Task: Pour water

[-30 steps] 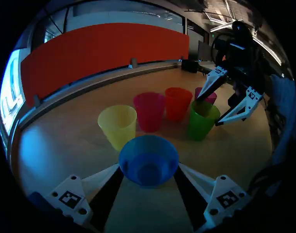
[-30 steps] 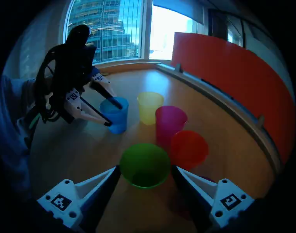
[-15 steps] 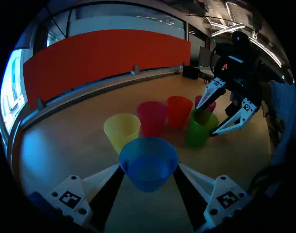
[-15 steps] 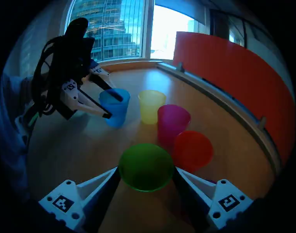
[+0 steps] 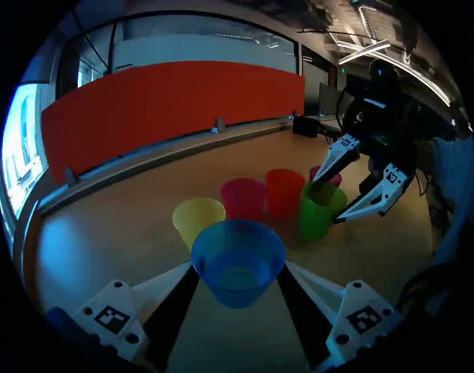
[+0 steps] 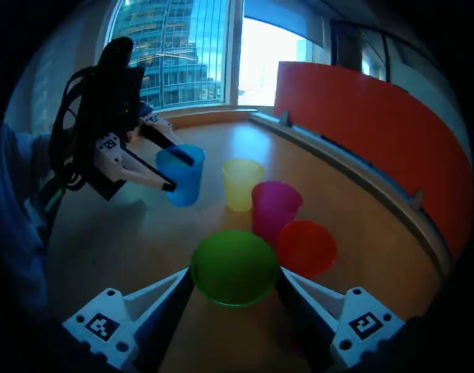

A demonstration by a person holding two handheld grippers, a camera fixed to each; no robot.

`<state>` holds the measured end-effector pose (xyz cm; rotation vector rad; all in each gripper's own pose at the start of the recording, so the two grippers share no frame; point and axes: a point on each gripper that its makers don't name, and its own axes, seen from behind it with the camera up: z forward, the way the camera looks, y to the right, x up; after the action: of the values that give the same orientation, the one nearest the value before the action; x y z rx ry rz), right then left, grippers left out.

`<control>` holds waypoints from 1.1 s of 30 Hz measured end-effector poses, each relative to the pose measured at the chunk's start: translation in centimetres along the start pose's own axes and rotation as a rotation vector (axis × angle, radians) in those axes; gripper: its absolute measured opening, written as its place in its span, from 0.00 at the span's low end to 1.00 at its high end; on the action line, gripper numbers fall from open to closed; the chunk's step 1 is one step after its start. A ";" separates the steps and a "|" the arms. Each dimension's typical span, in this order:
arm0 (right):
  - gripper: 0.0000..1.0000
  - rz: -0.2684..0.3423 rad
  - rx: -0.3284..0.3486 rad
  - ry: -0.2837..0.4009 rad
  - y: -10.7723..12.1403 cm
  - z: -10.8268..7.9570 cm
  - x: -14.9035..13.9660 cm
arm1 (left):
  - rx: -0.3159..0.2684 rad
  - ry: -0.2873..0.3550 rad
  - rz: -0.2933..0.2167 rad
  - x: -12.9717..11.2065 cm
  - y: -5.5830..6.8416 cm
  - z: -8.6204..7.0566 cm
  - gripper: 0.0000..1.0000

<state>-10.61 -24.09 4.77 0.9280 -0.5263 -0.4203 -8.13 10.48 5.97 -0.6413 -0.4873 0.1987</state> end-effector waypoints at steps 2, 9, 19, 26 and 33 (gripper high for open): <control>0.92 0.004 -0.006 0.018 -0.1 -0.5 0.7 | 0.003 0.012 -0.003 0.5 0.0 -0.4 0.84; 0.92 0.006 -0.033 0.087 -0.5 -2.5 3.3 | 0.016 0.053 0.007 2.4 0.3 -1.9 0.84; 0.93 0.001 -0.075 0.206 -1.4 -5.7 6.9 | 0.020 0.120 0.034 5.7 1.8 -4.6 0.84; 0.93 0.003 -0.100 0.289 -2.0 -7.6 8.8 | 0.025 0.163 0.051 7.7 2.5 -6.3 0.84; 0.93 0.005 -0.119 0.372 -2.4 -9.1 10.7 | 0.027 0.195 0.058 9.1 3.1 -7.3 0.84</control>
<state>3.07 -25.50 0.93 0.8646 -0.1626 -0.2621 3.28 12.02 2.38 -0.6417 -0.2782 0.1954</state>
